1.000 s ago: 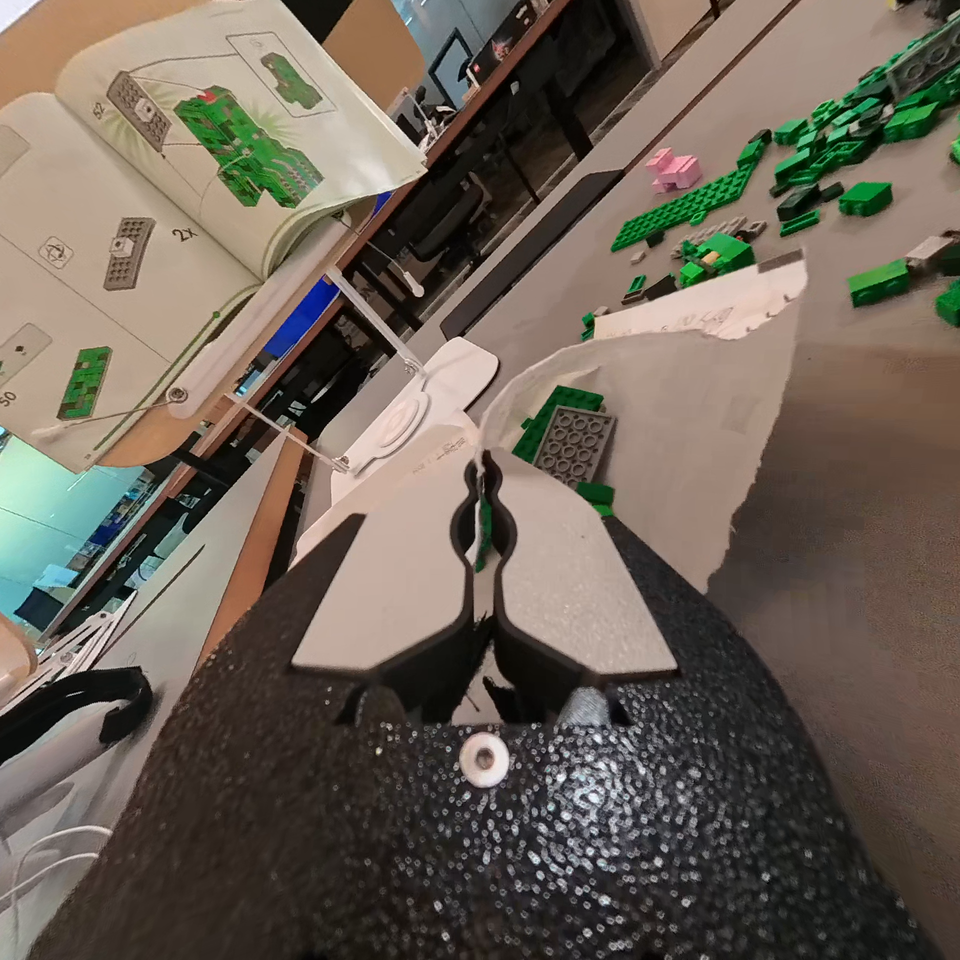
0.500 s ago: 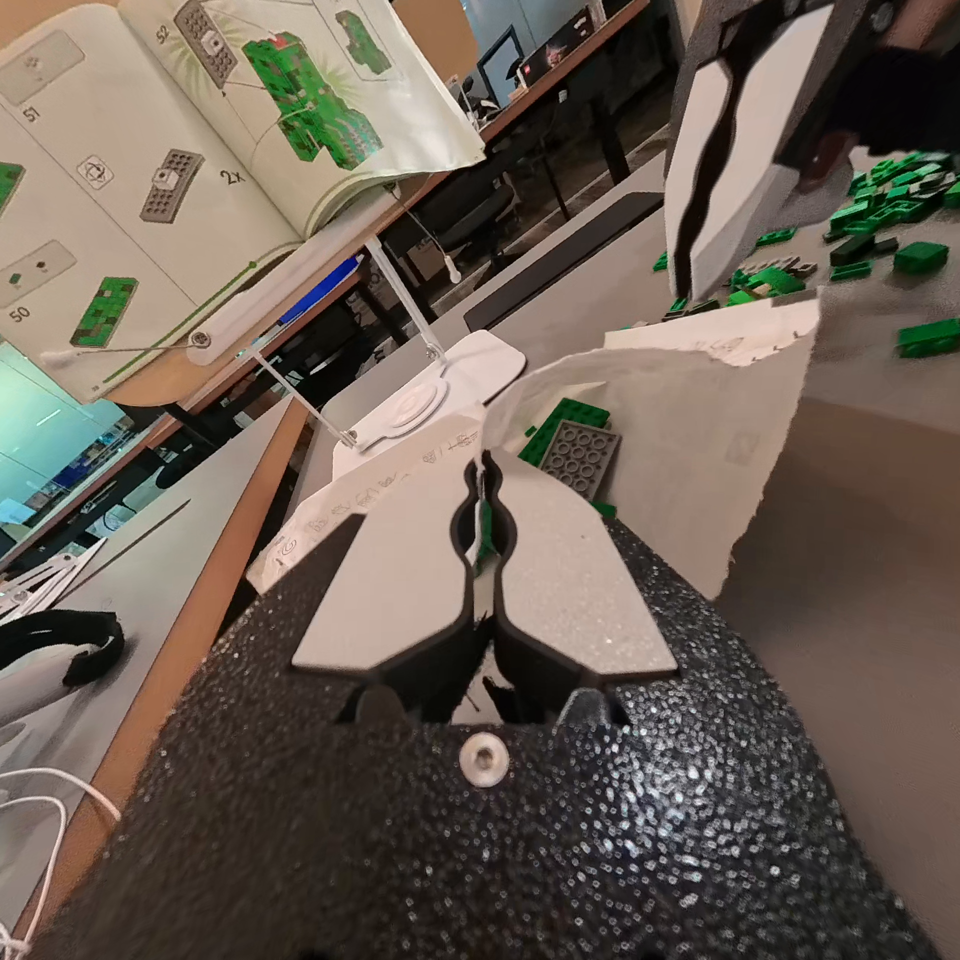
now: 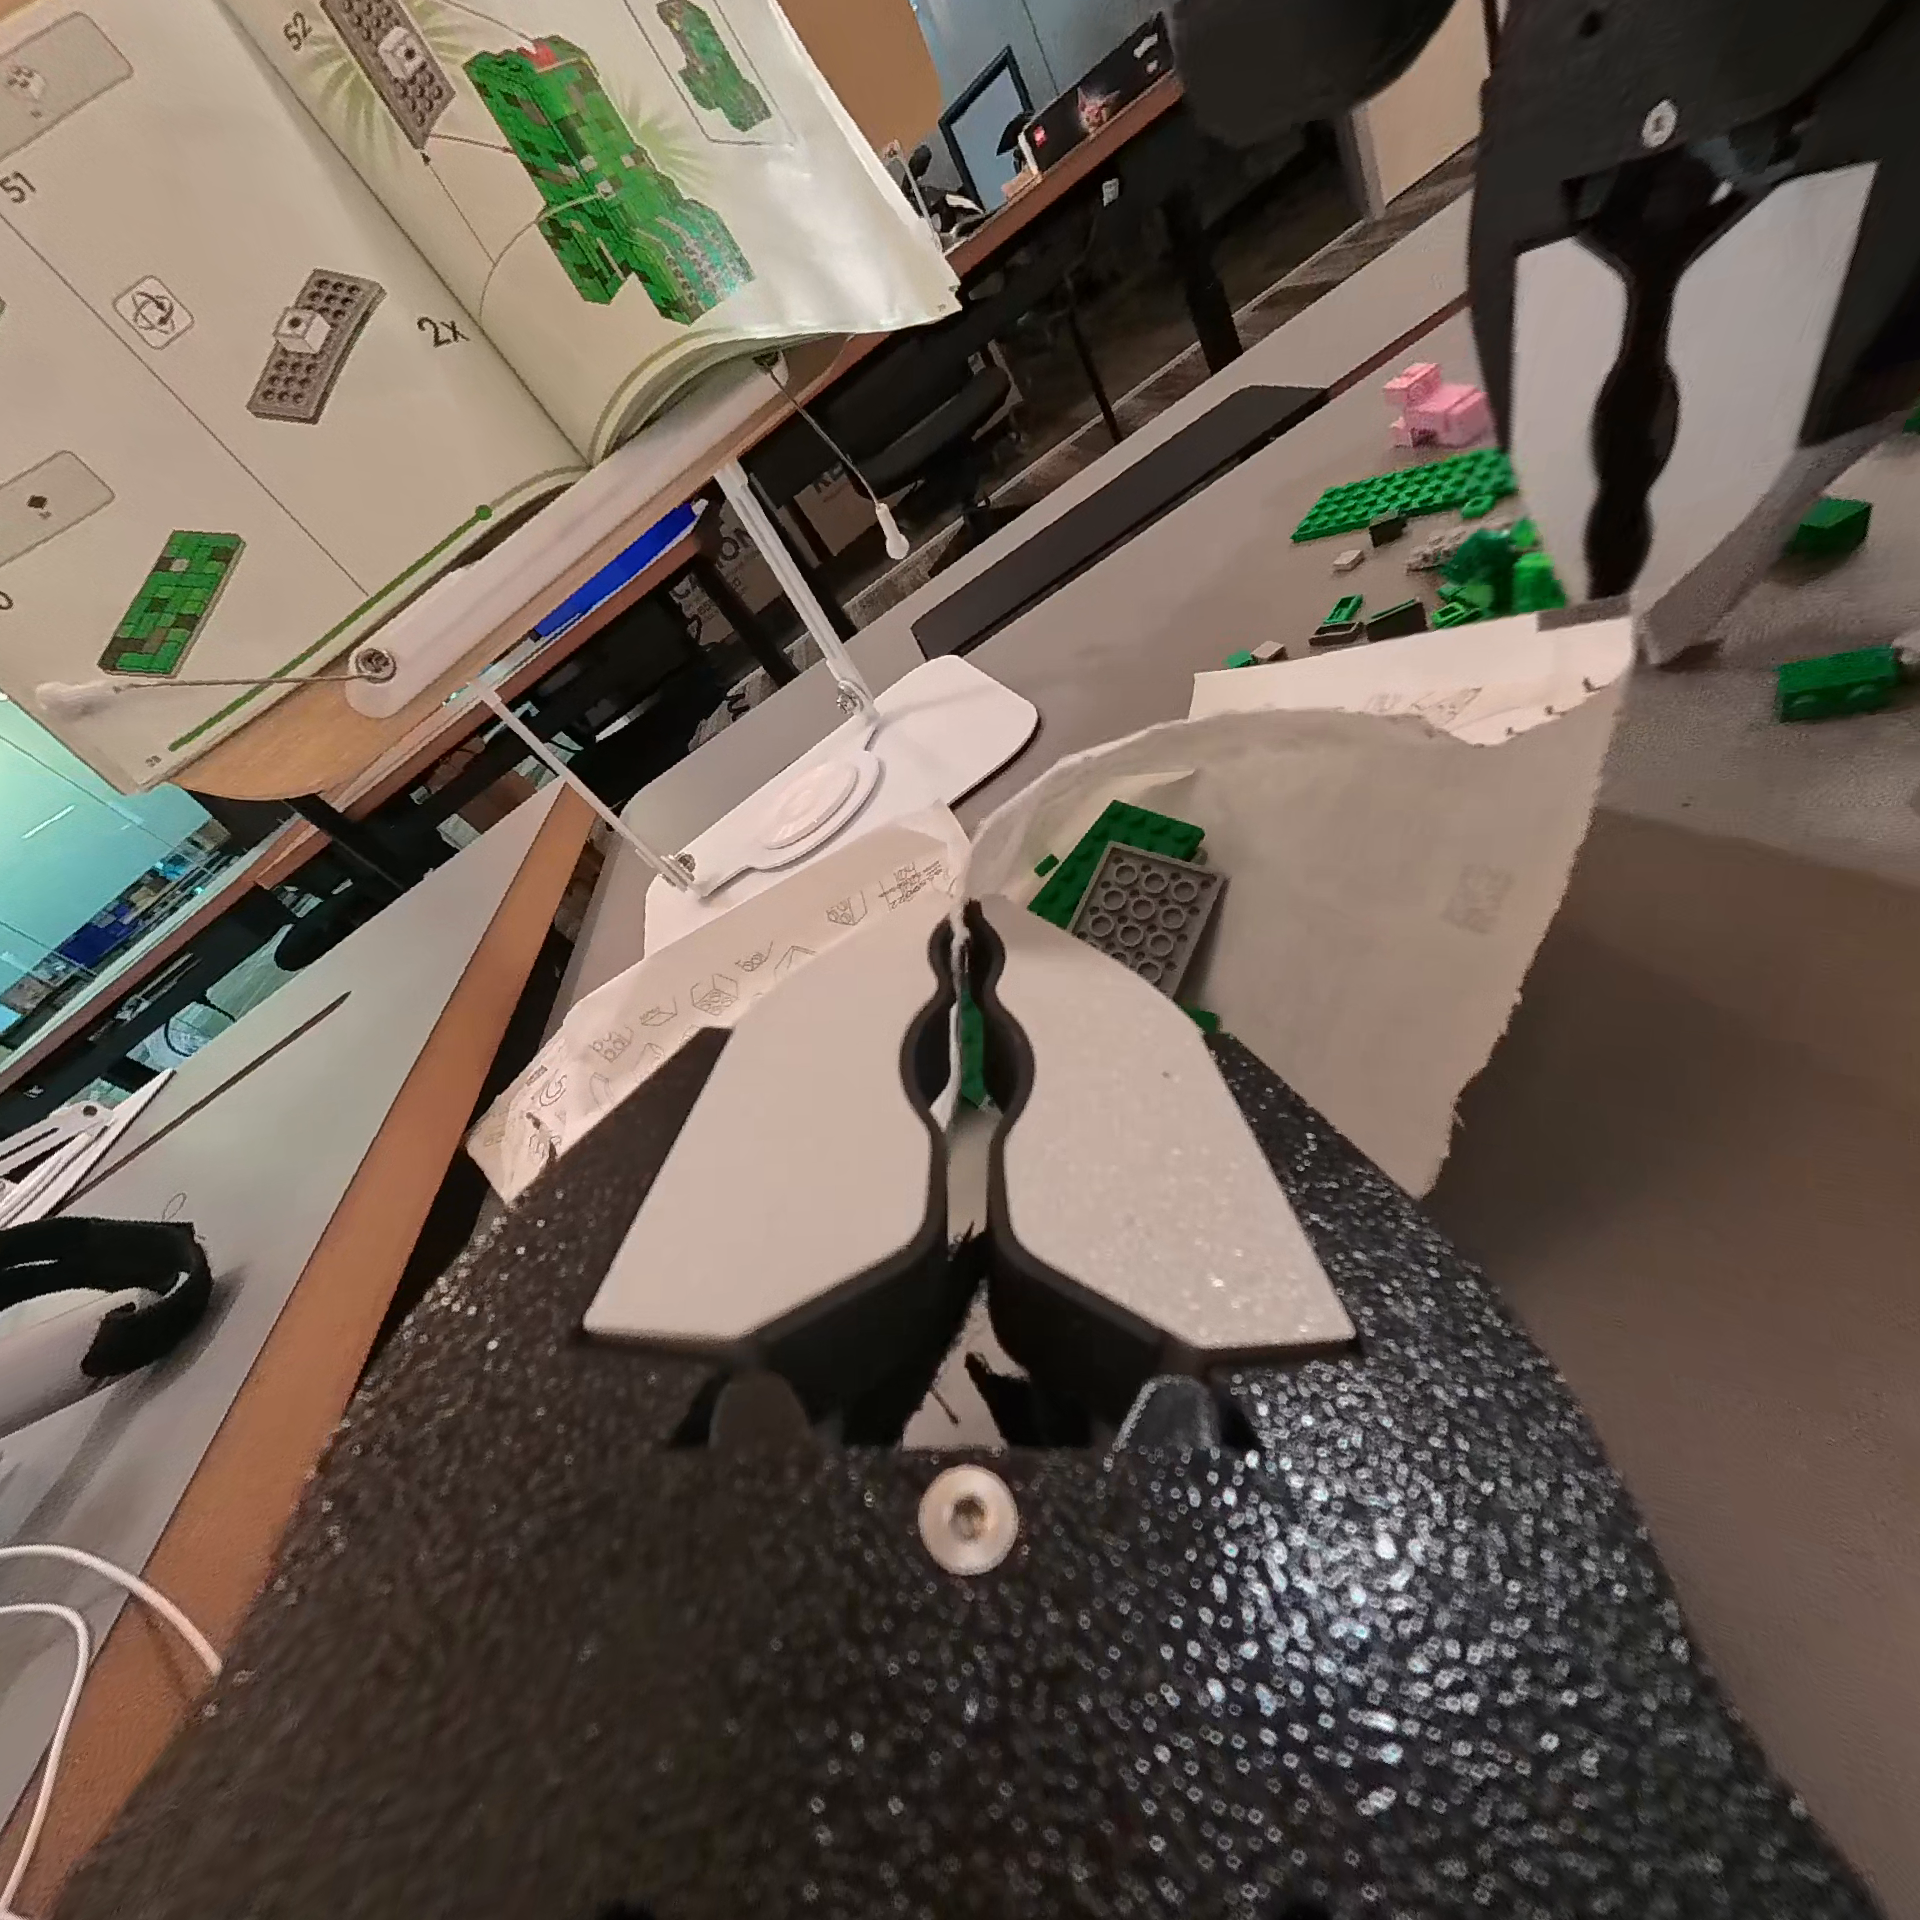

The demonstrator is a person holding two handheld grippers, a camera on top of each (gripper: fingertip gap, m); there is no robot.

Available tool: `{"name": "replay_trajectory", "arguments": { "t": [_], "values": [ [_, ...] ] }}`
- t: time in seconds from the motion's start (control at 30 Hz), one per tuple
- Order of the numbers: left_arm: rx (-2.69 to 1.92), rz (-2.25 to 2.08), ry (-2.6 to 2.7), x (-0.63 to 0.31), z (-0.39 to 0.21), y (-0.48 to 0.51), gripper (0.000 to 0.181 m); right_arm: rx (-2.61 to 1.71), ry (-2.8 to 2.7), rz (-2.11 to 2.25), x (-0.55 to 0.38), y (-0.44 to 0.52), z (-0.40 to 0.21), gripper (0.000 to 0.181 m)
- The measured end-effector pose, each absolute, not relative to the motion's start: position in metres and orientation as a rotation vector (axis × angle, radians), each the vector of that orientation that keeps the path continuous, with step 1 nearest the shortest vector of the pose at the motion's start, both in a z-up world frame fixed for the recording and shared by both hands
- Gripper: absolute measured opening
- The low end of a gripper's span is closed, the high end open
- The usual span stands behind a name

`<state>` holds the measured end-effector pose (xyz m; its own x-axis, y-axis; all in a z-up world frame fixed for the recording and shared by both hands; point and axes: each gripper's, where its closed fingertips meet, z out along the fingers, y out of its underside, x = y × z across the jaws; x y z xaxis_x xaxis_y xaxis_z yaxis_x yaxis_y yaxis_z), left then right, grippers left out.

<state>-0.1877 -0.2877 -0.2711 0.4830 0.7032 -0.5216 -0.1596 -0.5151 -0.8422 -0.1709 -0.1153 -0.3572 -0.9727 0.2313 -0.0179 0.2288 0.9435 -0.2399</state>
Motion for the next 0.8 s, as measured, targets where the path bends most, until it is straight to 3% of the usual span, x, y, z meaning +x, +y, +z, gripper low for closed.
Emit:
{"name": "replay_trajectory", "arguments": {
  "t": [0.37, 0.63, 0.8],
  "values": [
    [-1.731, 1.181, -0.551, -0.194, -0.263, -0.308, 0.000, -0.141, -2.944, 0.706, -0.181, -0.173, -0.337, 0.008],
    [-1.750, 1.170, -0.540, -0.194, -0.266, -0.304, 0.000, -0.293, -3.056, 0.597, -0.184, -0.182, -0.352, 0.017],
    [-1.742, 1.134, -0.552, -0.194, -0.265, -0.304, 0.000, -0.246, -3.059, 0.503, -0.183, -0.178, -0.357, 0.012]
  ]
}}
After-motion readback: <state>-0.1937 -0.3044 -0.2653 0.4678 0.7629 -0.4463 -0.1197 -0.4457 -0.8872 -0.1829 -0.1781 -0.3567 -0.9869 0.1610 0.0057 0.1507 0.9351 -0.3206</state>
